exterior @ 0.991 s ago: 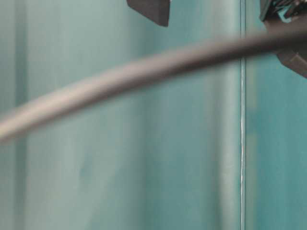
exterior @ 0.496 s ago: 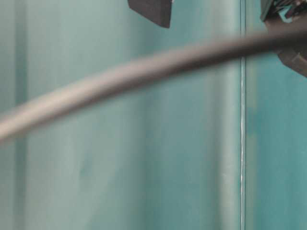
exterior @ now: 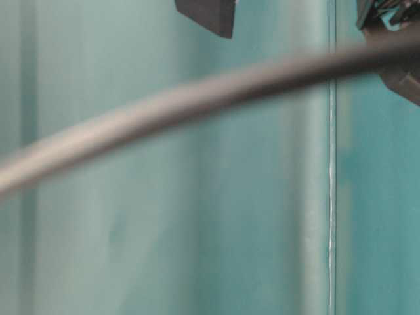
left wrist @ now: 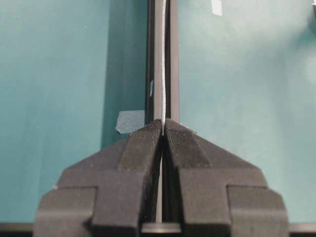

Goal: Insert the wire through the hole in the metal fitting marked with a red label.

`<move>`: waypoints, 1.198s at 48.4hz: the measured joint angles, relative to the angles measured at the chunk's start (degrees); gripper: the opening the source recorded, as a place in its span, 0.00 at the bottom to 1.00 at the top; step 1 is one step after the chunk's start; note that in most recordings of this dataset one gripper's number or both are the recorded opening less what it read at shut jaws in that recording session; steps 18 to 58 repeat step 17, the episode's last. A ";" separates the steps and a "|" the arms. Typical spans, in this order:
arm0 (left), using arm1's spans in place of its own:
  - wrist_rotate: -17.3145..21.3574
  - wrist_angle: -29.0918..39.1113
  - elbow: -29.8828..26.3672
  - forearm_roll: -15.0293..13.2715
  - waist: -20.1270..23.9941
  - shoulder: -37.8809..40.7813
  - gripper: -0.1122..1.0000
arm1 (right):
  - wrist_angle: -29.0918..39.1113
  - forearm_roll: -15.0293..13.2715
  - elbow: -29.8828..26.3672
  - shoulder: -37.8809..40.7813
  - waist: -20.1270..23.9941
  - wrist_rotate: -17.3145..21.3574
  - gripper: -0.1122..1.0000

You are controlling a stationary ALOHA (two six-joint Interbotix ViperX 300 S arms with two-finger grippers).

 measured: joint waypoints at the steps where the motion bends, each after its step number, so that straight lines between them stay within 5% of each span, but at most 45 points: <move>1: 0.00 0.00 0.00 -0.09 0.00 0.09 0.01 | -0.09 0.00 0.00 0.00 0.00 -0.09 0.95; 58: 0.35 0.70 0.88 0.26 0.00 0.88 0.01 | -0.09 0.00 0.00 0.00 0.00 0.00 0.95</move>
